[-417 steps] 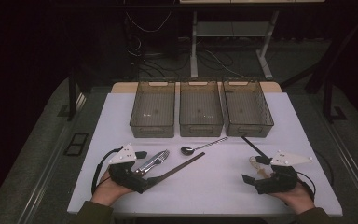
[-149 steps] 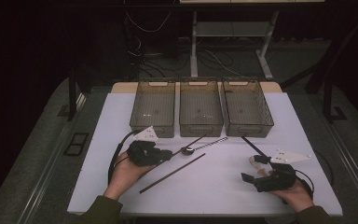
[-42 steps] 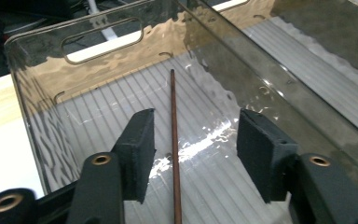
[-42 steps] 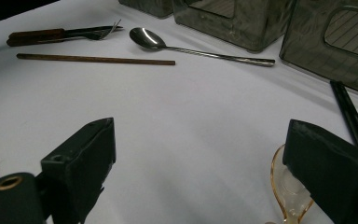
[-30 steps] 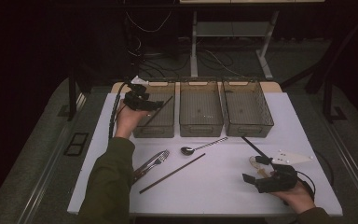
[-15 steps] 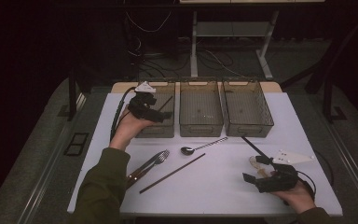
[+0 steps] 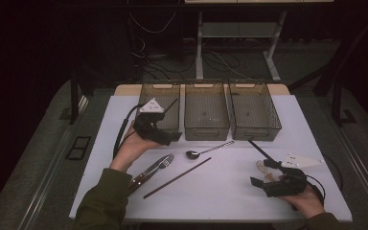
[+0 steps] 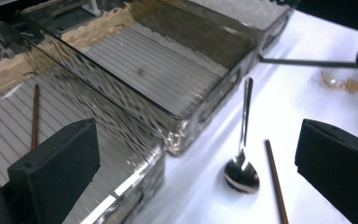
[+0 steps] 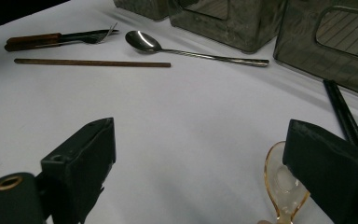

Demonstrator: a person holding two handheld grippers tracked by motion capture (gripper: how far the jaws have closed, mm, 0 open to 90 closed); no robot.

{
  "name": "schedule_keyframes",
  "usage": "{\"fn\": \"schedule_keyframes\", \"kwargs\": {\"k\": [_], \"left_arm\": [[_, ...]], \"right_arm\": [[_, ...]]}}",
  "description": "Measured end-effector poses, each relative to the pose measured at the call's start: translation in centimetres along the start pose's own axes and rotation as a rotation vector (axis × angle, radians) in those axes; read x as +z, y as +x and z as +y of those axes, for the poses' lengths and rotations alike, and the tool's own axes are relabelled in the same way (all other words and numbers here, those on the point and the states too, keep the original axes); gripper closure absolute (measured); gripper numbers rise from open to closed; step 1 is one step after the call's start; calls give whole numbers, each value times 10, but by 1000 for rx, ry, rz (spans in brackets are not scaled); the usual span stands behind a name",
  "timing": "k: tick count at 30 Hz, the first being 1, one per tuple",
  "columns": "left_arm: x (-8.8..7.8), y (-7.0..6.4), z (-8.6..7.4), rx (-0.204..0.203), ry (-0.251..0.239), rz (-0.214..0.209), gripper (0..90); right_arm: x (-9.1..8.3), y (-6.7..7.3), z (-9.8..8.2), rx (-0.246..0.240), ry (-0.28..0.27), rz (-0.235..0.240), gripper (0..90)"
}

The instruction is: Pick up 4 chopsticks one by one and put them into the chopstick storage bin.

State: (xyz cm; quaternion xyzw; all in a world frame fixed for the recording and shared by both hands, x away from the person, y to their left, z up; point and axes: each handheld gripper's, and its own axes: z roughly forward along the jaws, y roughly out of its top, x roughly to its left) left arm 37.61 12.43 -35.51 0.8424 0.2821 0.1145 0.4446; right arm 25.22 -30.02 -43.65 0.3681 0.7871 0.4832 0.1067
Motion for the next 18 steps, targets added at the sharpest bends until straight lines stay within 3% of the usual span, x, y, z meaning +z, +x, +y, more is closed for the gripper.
{"fn": "schedule_keyframes", "kwargs": {"k": [4,10,18], "left_arm": [[-4,-9,-10,-5,-29,-8,0],[-4,-21,-28,9,17,-33,0],[-7,-35,-41,34,29,-42,0]], "right_arm": [[0,3,0,3,4,0,96],[0,3,1,-9,-3,-8,96],[0,4,1,-8,-1,-9,96]]}}
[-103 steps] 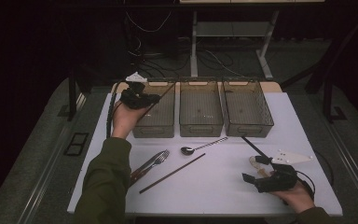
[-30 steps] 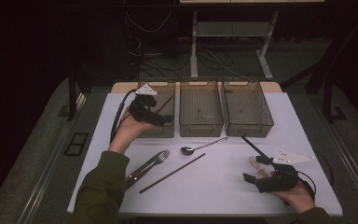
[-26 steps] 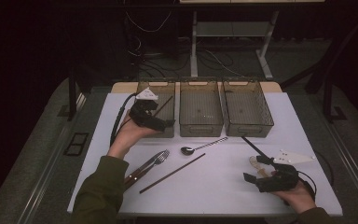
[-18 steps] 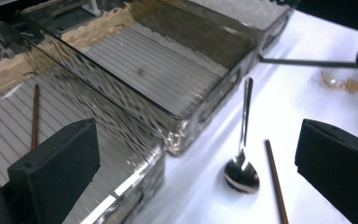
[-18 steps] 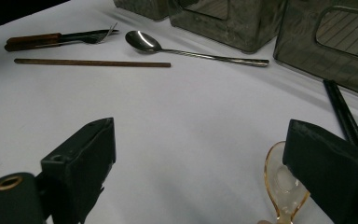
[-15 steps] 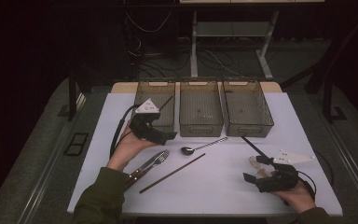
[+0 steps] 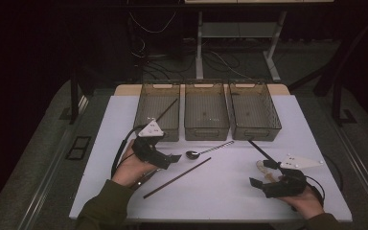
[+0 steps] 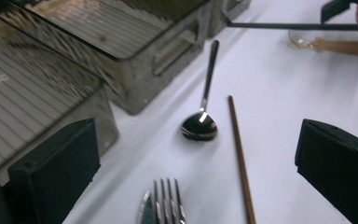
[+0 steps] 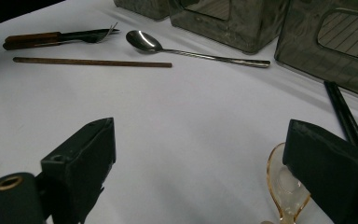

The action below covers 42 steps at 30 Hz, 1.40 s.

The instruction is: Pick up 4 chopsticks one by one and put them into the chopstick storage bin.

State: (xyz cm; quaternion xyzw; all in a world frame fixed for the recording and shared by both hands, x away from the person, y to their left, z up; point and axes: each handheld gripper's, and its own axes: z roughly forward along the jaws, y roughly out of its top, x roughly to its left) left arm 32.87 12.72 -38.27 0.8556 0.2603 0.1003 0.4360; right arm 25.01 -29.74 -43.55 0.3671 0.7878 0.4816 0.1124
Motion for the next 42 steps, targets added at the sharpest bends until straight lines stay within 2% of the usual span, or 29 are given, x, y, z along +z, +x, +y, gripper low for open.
{"fn": "schedule_keyframes", "kwargs": {"k": [7,11,15,18,25,33,35,42], "left_arm": [[-4,-12,-13,12,-1,-4,0],[-2,-18,-22,11,14,-15,22],[0,-23,-30,4,31,-24,56],[-1,-26,-35,20,37,-16,121],[-2,-32,-46,-11,37,-9,174],[-3,-34,-54,-21,47,-19,335],[-1,-34,-55,-20,54,-29,410],[5,-35,-56,-33,90,-59,585]], "right_arm": [[0,0,1,0,1,-1,96],[0,0,0,-1,-2,-3,96],[-1,0,0,3,-1,-5,96],[0,1,0,-2,0,-6,96],[0,1,0,-1,0,-5,96],[0,0,0,-3,1,-4,96],[0,1,0,-5,2,-4,96],[0,1,0,-6,4,-5,96]]}}
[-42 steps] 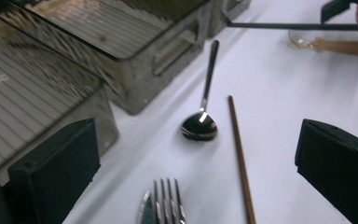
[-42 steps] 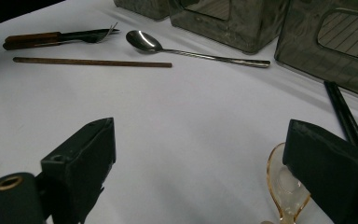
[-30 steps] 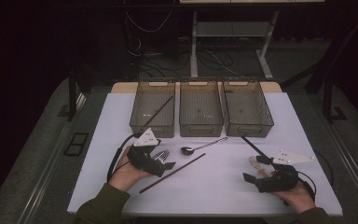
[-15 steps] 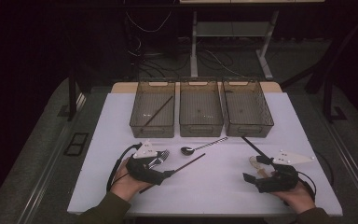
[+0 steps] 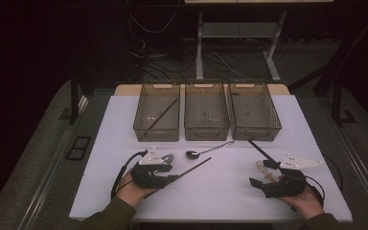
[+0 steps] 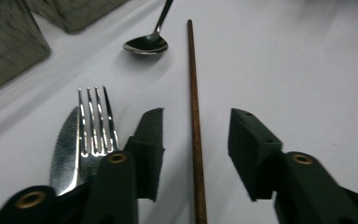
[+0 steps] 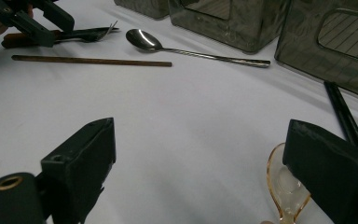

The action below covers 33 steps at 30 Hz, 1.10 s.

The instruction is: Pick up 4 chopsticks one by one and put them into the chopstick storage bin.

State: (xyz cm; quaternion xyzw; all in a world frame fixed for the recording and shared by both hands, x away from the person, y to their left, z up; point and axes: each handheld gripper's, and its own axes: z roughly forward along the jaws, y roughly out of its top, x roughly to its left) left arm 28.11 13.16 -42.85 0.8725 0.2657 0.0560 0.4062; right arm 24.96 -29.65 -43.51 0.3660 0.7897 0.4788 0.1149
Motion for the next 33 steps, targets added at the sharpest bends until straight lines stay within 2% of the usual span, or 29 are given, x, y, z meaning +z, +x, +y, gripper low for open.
{"fn": "schedule_keyframes", "kwargs": {"k": [7,11,26,27,30,33], "left_arm": [[5,-1,-1,4,41,-7,718],[7,-1,-2,5,52,-8,749],[16,-1,-4,36,109,8,765],[16,-2,-4,22,109,7,765],[17,-2,-4,18,108,12,778],[17,-3,-4,39,119,24,794]], "right_arm": [[0,0,0,-1,-1,2,96],[0,1,0,-4,1,4,96],[0,0,0,-1,0,4,96],[0,0,0,-2,0,4,97],[0,0,0,-3,0,4,96],[0,1,0,-3,1,4,96]]}}
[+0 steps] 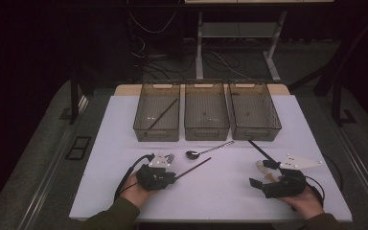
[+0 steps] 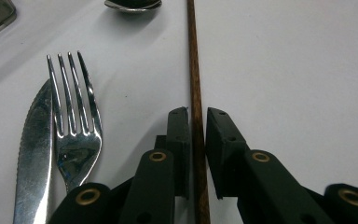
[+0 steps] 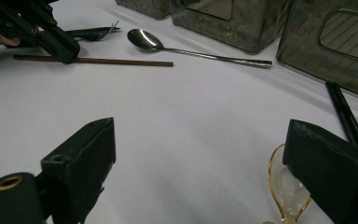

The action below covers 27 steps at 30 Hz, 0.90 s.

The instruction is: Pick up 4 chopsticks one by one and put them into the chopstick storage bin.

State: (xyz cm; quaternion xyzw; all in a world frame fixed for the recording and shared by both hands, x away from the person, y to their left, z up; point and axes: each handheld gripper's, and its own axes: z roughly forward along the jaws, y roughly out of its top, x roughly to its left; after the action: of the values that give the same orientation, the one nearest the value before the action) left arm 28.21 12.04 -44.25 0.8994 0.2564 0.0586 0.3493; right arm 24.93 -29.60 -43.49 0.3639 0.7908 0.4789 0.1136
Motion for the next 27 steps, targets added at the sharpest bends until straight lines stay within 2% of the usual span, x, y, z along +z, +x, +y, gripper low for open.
{"fn": "schedule_keyframes", "kwargs": {"k": [7,10,20,27], "left_arm": [[1,-3,2,21,14,19,833],[1,-4,3,19,18,25,840],[0,-1,5,21,34,10,843],[-7,-1,6,24,8,-6,843]], "right_arm": [[0,0,0,0,0,-1,96],[0,0,0,0,0,0,96],[0,0,0,2,-7,1,96],[2,2,-1,0,-6,-4,96]]}}
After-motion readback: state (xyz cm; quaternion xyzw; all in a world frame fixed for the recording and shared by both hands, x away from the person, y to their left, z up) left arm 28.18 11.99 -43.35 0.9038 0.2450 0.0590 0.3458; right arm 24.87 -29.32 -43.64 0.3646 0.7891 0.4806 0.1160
